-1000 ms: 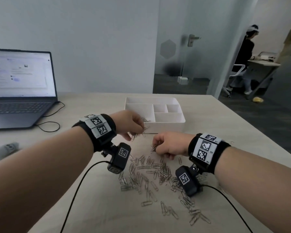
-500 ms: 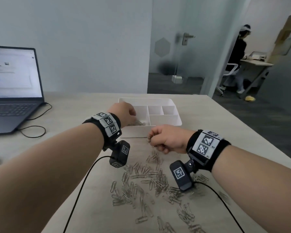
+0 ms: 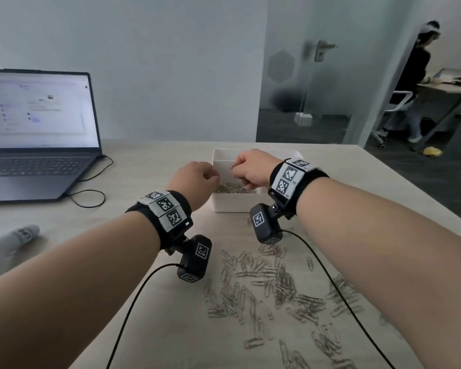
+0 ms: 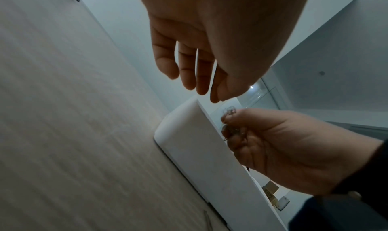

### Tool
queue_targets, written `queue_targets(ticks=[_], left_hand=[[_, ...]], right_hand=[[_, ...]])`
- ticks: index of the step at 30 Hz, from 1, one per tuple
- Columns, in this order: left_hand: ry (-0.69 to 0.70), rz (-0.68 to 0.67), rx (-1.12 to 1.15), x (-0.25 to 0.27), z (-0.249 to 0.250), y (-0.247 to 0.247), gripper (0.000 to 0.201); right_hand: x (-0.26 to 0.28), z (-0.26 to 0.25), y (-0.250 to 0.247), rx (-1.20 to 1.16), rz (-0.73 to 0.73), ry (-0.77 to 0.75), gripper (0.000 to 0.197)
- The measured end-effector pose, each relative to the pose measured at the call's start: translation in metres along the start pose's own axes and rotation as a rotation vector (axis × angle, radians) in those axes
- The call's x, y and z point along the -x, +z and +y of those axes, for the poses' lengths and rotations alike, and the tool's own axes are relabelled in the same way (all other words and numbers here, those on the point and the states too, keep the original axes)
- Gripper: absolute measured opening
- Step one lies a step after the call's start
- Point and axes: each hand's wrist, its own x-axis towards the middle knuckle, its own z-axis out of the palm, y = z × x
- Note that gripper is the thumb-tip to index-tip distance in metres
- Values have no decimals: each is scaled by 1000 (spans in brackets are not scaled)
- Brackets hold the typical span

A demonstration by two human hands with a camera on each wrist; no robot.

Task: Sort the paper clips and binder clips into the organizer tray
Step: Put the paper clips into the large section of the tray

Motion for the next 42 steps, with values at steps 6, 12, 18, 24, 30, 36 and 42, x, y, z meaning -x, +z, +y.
queue_targets(ticks=[6, 12, 18, 24, 30, 36, 42], left_hand=[[-6, 41, 118, 11, -7, 8, 15], [-30, -98, 283, 38, 10, 15, 12], [-71, -253, 263, 64, 21, 20, 20], [-208, -375, 481, 89, 19, 16, 27], [-358, -376, 734, 110, 4, 15, 61], [-230, -299, 705, 142, 7, 13, 36], [-171, -182, 603, 165, 34, 26, 25]], right_hand=[[9, 4, 8, 239, 23, -77, 17], [53, 19, -14, 14, 127, -140, 20], [134, 47, -37, -523, 191, 31, 37], [230, 96, -54, -815, 333, 137, 64], [279, 136, -45, -842, 396, 220, 77], [280, 140, -24, -793, 442, 167, 79], [263, 122, 5, -607, 355, 104, 62]])
